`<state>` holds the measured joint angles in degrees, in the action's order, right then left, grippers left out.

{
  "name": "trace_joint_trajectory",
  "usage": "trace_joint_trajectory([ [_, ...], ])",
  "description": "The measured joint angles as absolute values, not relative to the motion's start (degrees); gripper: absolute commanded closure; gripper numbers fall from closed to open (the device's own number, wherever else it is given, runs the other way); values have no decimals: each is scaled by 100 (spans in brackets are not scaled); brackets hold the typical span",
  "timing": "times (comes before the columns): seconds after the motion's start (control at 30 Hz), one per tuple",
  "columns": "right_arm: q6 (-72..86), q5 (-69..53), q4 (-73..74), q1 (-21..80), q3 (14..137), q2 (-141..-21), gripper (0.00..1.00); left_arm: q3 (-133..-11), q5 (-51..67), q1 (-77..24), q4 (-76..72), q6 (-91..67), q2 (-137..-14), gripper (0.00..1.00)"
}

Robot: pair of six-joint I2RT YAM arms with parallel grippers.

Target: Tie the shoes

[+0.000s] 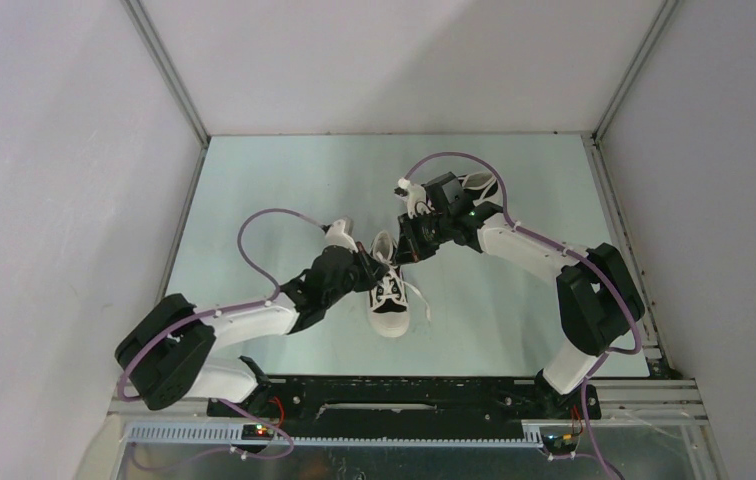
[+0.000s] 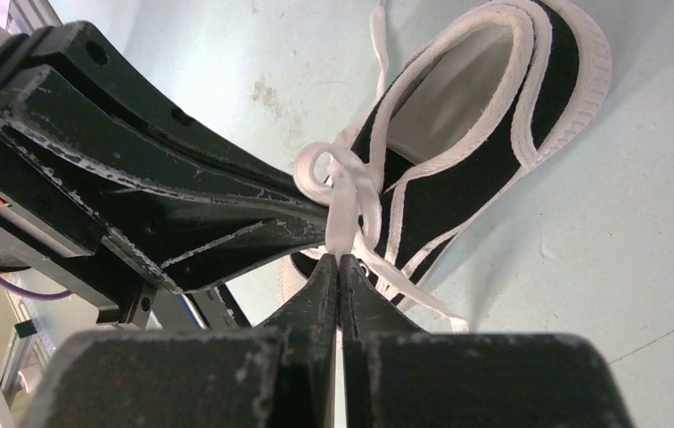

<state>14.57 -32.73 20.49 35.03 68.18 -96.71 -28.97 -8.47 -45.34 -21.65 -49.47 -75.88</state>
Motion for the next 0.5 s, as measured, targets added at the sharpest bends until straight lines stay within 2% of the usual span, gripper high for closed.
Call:
trace_joint_trajectory([
  [0.5,1584,-3216,2008,3503,6884,-9675,100,-3168,-827,-4438,-1920,-4744,-7878,100],
])
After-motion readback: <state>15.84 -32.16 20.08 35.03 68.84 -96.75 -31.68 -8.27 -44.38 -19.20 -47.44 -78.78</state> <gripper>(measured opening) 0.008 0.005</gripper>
